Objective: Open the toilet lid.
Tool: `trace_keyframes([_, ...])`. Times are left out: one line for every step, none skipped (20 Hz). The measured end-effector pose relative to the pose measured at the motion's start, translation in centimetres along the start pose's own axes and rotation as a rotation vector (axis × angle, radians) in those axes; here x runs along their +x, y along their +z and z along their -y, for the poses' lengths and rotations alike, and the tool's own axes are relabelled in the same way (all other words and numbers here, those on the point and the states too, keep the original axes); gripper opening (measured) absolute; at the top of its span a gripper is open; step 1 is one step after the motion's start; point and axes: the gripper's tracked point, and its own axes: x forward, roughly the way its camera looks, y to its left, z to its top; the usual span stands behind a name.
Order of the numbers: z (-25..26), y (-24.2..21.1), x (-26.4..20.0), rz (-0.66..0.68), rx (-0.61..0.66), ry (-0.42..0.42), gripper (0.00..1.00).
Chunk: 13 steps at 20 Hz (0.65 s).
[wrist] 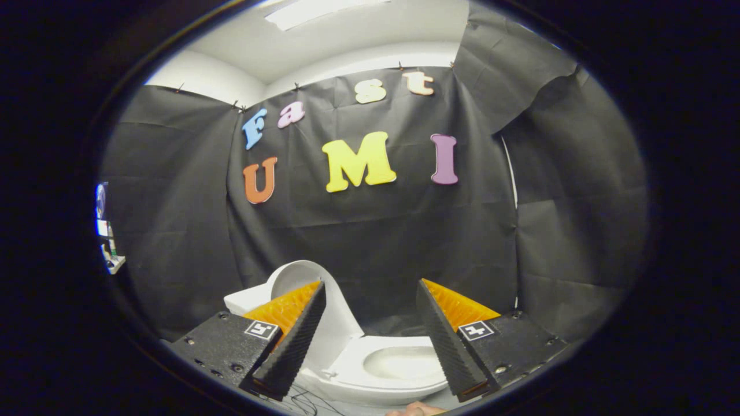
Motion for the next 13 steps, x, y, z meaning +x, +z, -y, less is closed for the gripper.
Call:
trace_keyframes([0.5,0.1,-0.4,0.008,0.0,-0.007,0.98])
trace_keyframes([1.0,-0.2,-0.8,0.011,0.004,-0.009,0.98])
trace_keyframes([1.5,-0.4,-1.1,0.01,0.01,-0.013,0.98])
trace_keyframes([1.9,-0.6,-1.5,0.008,0.019,-0.016,0.98])
trace_keyframes([2.3,-0.8,-1.6,0.009,0.027,-0.019,0.98])
trace_keyframes([2.7,-0.9,-1.9,0.013,0.035,-0.022,0.98])
trace_keyframes([3.1,-0.9,-2.0,0.016,0.039,-0.024,0.98])
trace_keyframes([3.4,-0.7,-2.1,0.029,0.039,-0.028,0.98])
trace_keyframes([3.8,-0.9,-2.0,0.02,0.036,-0.04,0.98])
trace_keyframes([3.6,-1.0,-2.2,0.024,0.024,-0.031,0.99])
trace_keyframes([3.8,-0.5,-2.3,0.038,0.012,-0.038,0.99])
trace_keyframes([4.3,0.1,-2.5,0.064,0.008,-0.045,0.99])
trace_keyframes([4.4,0.5,-2.6,0.081,0.0,-0.048,0.99])
